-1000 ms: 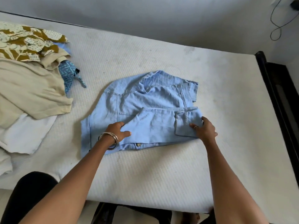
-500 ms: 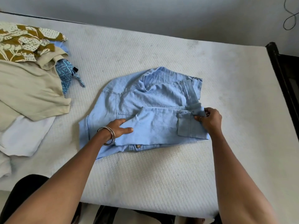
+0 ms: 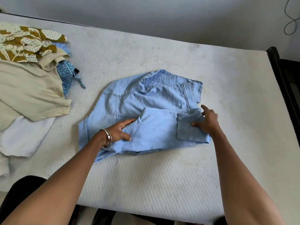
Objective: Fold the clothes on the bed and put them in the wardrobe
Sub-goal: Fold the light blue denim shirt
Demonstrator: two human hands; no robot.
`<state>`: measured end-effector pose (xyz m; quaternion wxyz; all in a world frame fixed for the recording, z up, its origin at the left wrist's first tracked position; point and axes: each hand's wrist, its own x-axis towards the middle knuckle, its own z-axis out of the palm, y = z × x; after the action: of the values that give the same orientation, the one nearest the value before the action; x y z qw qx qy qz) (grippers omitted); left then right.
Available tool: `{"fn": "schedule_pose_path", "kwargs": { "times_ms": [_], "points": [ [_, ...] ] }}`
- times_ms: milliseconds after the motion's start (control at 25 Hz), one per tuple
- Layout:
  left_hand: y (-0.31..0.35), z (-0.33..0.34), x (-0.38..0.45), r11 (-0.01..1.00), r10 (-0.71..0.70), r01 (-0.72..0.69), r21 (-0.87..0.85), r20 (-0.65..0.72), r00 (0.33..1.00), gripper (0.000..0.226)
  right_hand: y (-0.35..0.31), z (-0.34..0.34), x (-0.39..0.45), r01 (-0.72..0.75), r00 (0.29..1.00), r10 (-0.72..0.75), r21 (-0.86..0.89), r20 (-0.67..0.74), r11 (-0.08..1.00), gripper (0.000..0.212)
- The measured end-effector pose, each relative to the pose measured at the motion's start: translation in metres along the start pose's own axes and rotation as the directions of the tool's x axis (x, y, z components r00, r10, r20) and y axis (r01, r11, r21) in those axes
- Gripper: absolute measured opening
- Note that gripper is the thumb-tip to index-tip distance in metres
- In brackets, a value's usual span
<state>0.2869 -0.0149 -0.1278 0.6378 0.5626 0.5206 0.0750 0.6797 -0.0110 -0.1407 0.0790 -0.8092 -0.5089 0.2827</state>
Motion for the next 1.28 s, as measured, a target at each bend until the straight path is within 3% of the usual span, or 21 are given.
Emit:
{"fn": "schedule_pose_path", "kwargs": {
  "times_ms": [200,320,400,520,640,760,880,1000,1160,1280],
  "points": [
    [0.001,-0.003,0.003,0.997,-0.032,0.035,-0.075,0.033,0.999,0.048,-0.007,-0.015,0.016,-0.047,0.979,0.086,-0.209,0.182,0.977,0.088],
    [0.002,0.0,0.009,0.991,-0.021,0.019,-0.13,-0.014,1.0,0.038,-0.004,-0.018,0.015,0.066,0.992,-0.043,-0.196,0.117,0.978,0.075],
    [0.001,0.001,0.01,0.99,-0.01,0.001,-0.144,-0.061,0.998,0.038,0.005,-0.016,0.013,0.172,0.985,-0.172,0.047,0.01,0.984,0.051],
    [0.002,0.003,0.007,0.991,-0.022,0.017,-0.129,-0.035,0.999,0.05,0.024,-0.015,-0.007,0.133,0.984,-0.176,0.534,0.031,0.835,0.032],
    [-0.004,0.002,0.003,0.983,-0.13,0.145,-0.111,0.131,0.983,0.058,0.038,-0.024,-0.026,0.047,0.989,-0.128,0.643,0.079,0.764,0.031],
    [-0.009,0.011,-0.002,0.964,-0.259,0.265,-0.018,0.151,0.954,0.086,0.043,-0.024,-0.032,-0.012,0.985,-0.077,0.518,0.151,0.855,0.023],
    [-0.016,0.029,-0.004,0.963,-0.265,0.261,0.073,0.054,0.963,0.066,0.046,-0.007,-0.029,-0.039,0.988,-0.021,0.376,0.156,0.926,0.016],
    [-0.019,0.036,-0.004,0.977,-0.178,0.175,0.124,0.018,0.984,0.055,0.039,0.001,-0.031,0.008,0.998,-0.026,0.266,0.063,0.964,0.016],
    [-0.024,0.027,-0.002,0.971,-0.011,0.053,0.233,-0.18,0.984,0.043,0.026,0.006,-0.04,0.079,0.986,-0.029,0.311,-0.162,0.947,0.017],
    [-0.036,0.033,0.001,0.924,0.031,0.068,0.376,-0.251,0.968,0.03,0.023,0.019,-0.04,0.031,0.985,0.011,0.241,-0.171,0.97,0.024]
  ]
}}
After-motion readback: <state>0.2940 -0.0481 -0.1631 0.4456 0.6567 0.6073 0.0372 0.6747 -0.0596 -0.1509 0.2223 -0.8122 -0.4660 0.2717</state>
